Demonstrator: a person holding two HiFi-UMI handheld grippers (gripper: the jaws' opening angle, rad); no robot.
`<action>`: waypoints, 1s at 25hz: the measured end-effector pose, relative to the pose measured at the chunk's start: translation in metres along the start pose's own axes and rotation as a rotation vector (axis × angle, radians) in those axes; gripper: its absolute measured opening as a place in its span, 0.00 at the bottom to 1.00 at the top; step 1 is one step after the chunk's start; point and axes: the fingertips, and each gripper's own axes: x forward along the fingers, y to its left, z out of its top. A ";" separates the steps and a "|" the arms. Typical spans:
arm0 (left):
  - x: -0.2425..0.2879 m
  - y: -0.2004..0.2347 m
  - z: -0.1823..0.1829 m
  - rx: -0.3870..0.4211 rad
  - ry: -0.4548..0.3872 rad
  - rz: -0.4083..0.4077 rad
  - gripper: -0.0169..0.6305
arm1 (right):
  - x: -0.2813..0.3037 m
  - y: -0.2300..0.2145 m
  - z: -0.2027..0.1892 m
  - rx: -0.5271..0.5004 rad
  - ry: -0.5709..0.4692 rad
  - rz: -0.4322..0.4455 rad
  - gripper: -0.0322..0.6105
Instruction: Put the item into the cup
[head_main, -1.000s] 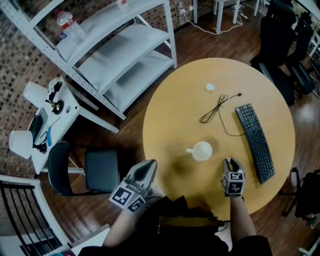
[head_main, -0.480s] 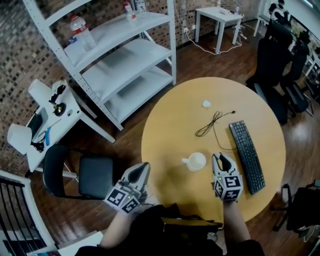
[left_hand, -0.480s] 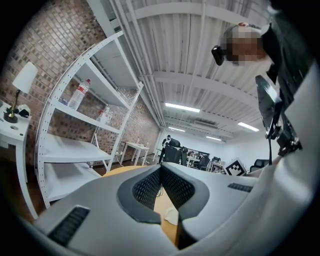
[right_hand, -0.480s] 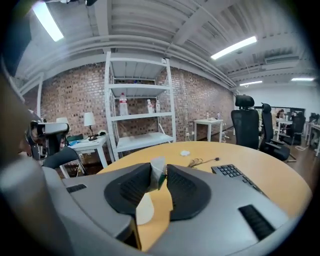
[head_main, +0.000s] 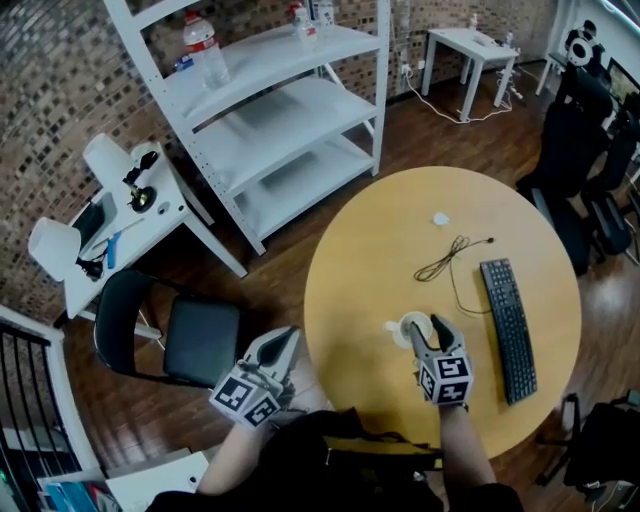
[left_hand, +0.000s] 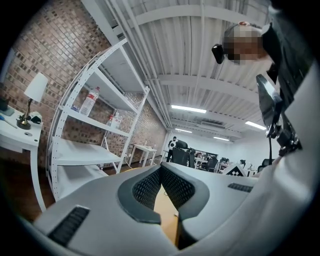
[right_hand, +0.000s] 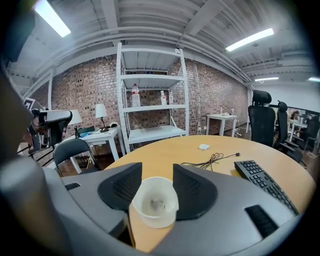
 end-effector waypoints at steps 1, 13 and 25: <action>-0.003 0.003 0.000 0.000 -0.001 0.005 0.02 | 0.001 0.000 0.000 0.008 -0.005 -0.004 0.36; 0.016 -0.011 0.006 0.034 0.010 -0.101 0.02 | -0.065 -0.029 0.024 0.107 -0.162 -0.113 0.35; 0.065 -0.078 0.014 0.043 -0.001 -0.256 0.02 | -0.247 -0.130 -0.030 0.266 -0.253 -0.457 0.17</action>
